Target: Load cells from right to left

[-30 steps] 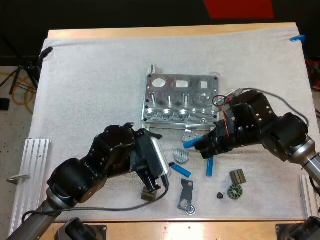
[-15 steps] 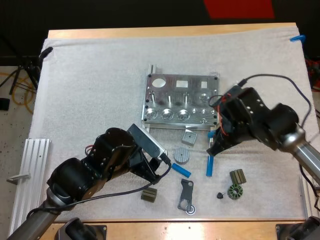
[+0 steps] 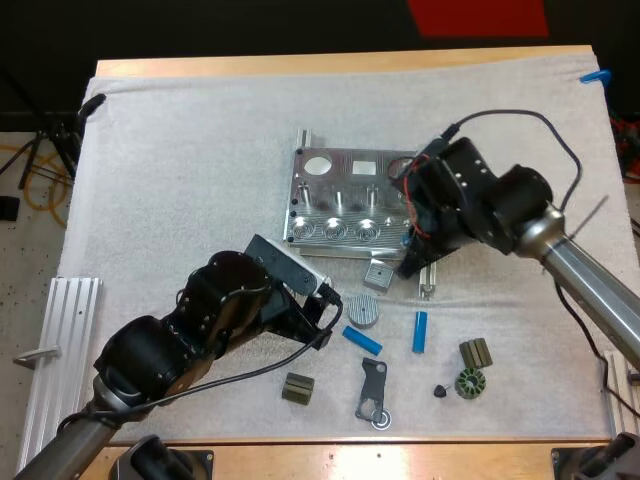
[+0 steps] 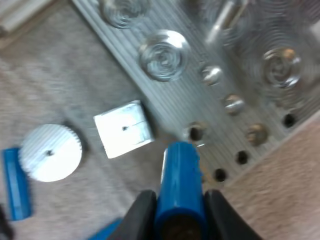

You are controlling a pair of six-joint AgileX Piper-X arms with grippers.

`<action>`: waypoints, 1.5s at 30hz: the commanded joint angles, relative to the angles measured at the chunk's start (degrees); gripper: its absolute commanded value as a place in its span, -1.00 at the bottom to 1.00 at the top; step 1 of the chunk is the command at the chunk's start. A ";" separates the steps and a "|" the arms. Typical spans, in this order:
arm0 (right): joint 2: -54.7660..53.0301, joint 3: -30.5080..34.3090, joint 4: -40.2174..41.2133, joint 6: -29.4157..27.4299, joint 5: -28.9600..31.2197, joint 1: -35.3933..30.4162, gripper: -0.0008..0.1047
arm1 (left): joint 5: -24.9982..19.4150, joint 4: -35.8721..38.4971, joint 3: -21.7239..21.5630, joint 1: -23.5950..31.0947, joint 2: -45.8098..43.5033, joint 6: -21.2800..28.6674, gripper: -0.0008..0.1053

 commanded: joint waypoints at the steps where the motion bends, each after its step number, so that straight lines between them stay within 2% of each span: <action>1: 0.70 -1.45 1.12 -2.37 1.92 -0.01 -0.99 | -2.54 -0.69 -0.34 -0.39 -0.41 -0.93 0.31; 9: 5.43 -2.28 1.78 -6.88 9.25 -0.01 -0.99 | -3.72 -0.69 -0.34 -0.39 -0.41 -0.93 0.31; 15: 7.75 -2.28 -0.41 -9.08 11.89 -0.01 -0.99 | -3.72 -0.69 -0.34 -0.39 -0.41 -0.39 0.31; 26: 9.97 -2.28 -3.02 -9.01 11.31 -3.41 -0.99 | -3.72 -0.69 -0.34 -0.39 -0.41 -0.05 0.31; 33: 9.96 -2.28 -3.07 -7.67 6.94 -4.24 -0.99 | -3.72 -0.69 -0.34 -0.39 -0.41 -0.05 0.31; 45: 10.80 -2.28 -4.51 -7.78 6.95 -4.64 -0.99 | -3.72 -0.69 -0.34 -0.39 -0.41 -0.05 0.31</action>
